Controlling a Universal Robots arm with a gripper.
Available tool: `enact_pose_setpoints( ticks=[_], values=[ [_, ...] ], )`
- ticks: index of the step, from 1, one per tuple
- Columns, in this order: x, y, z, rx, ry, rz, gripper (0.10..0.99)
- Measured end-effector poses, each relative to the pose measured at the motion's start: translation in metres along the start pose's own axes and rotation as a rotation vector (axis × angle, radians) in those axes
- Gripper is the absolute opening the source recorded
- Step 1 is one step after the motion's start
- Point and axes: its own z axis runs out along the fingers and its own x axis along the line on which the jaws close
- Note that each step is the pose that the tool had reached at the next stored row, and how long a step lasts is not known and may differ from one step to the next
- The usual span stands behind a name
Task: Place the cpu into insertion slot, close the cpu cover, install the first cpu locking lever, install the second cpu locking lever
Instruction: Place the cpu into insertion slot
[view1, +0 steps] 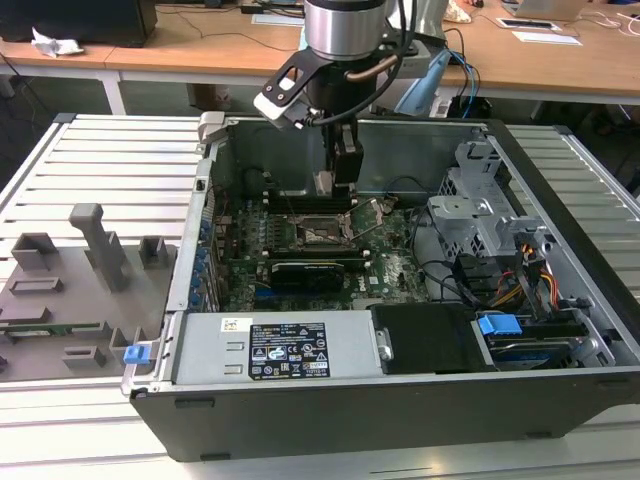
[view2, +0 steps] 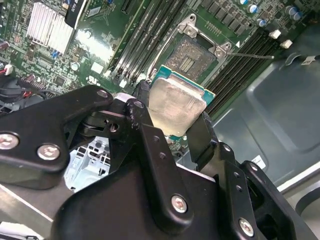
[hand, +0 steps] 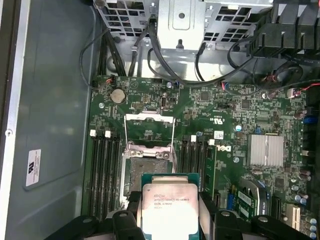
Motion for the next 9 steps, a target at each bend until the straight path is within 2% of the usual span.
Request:
enact_pose_setpoints(
  ticks=[9],
  values=[
    [-0.0001,-0.0004,0.005,0.0,0.0,0.0,0.537]
  ],
)
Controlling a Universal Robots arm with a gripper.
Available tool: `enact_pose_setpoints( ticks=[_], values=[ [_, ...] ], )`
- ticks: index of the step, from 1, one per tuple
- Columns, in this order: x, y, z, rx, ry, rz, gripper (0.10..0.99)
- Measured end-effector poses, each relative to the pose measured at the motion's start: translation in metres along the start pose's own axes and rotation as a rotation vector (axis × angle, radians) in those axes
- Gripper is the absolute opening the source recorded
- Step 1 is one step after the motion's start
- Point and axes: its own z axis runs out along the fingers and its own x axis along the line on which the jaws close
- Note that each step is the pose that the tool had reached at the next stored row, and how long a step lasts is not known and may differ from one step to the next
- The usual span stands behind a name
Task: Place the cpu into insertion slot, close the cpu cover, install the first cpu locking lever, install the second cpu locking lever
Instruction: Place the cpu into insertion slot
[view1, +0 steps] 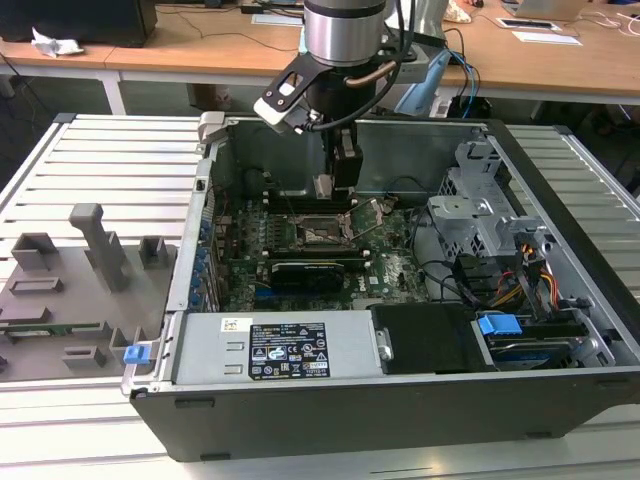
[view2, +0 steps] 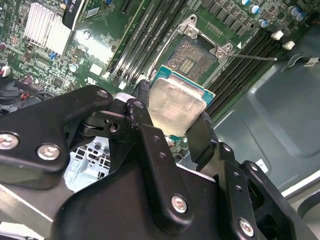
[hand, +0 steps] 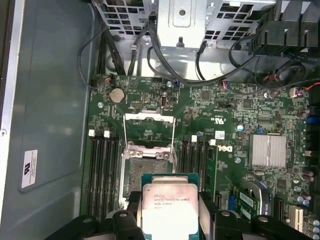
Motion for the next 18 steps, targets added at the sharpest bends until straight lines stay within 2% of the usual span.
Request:
enact_pose_setpoints(
  ticks=[18],
  values=[
    [0.0001,-0.002,0.0287,-0.001,-0.0015,0.015,0.537]
  ],
)
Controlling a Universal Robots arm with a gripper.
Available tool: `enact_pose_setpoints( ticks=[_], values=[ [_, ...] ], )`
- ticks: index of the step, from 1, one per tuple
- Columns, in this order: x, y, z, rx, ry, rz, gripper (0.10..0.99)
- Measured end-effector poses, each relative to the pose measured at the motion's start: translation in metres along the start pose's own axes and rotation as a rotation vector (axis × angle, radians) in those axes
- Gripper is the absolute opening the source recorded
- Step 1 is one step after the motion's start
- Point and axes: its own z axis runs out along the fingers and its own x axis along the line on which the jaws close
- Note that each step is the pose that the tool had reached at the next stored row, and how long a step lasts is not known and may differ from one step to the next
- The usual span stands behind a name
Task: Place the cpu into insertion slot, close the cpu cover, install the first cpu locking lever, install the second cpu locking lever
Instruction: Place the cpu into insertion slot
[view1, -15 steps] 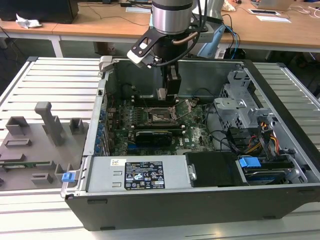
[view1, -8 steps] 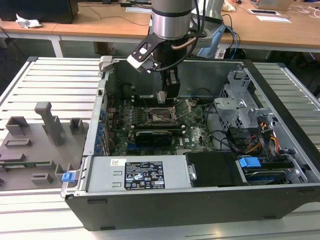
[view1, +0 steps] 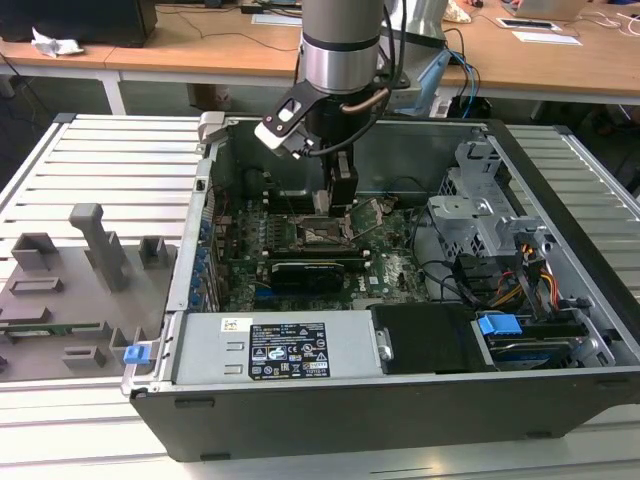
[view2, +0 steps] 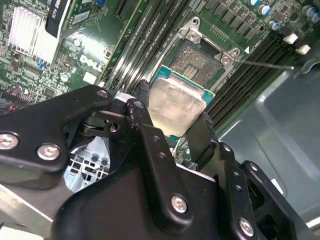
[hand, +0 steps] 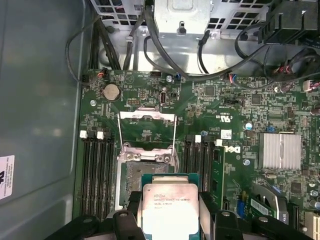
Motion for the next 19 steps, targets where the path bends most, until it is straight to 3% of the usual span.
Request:
enact_pose_setpoints(
  ticks=[12,14,19],
  values=[
    [0.0083,-0.0008,0.0157,0.0,-0.0001,0.001,0.537],
    [0.0091,-0.003,0.0208,0.0,-0.0006,0.01,0.537],
    [0.0107,-0.008,0.0255,0.0,-0.0005,0.01,0.537]
  ],
)
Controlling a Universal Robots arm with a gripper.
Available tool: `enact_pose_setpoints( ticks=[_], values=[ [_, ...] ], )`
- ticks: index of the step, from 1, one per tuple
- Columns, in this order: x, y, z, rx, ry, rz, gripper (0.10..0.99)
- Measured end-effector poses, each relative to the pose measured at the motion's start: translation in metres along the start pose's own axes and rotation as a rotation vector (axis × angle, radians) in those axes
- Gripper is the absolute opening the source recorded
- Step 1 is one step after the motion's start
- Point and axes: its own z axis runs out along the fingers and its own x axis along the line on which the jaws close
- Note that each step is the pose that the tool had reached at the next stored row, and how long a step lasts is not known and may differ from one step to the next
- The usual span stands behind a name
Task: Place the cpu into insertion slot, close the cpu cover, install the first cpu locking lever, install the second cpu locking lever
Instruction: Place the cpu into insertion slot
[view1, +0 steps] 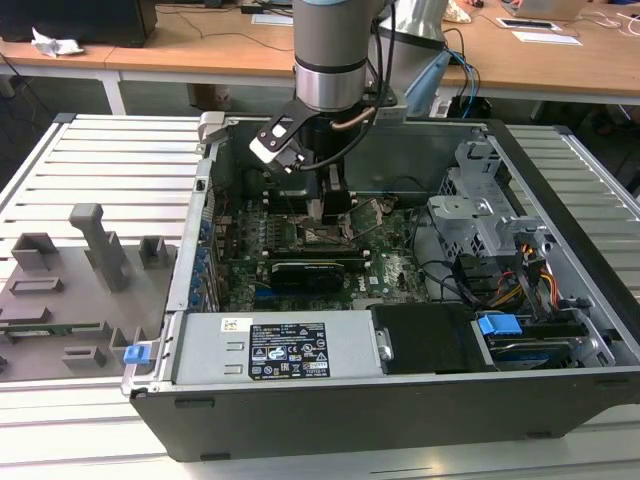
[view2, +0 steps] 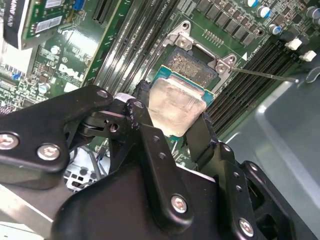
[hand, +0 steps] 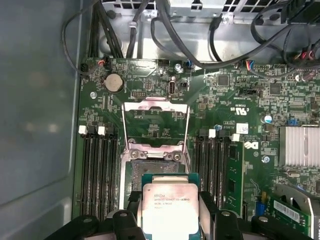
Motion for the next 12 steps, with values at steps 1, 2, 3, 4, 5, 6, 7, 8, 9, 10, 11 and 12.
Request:
enact_pose_setpoints(
  ticks=[1,2,3,4,5,6,7,8,9,10,11,12],
  values=[
    [0.0004,-0.0004,0.0011,0.0,0.0002,0.0,0.537],
    [0.0009,-0.0009,0.0025,0.0,0.0001,0.0,0.537],
    [0.0022,-0.0019,0.0053,0.0,0.0001,0.0,0.537],
    [0.0033,-0.0021,0.0078,0.0,0.0001,0.0,0.537],
    [0.004,-0.0023,0.0106,0.0,0.0001,0.0,0.537],
    [0.0043,-0.0024,0.0124,0.0,0.0002,0.0,0.537],
    [0.0044,-0.0025,0.0138,0.0,0.0002,0.0,0.537],
    [0.0046,-0.0026,0.0155,0.0,0.0002,0.0,0.537],
    [0.0047,-0.0028,0.0168,0.0,0.0002,0.0,0.537],
    [0.0049,-0.0028,0.018,0.0,0.0002,0.0,0.537],
    [0.005,-0.0029,0.019,0.0,0.0002,0.0,0.537],
    [0.0051,-0.003,0.0205,0.0,0.0002,0.0,0.537]
  ],
)
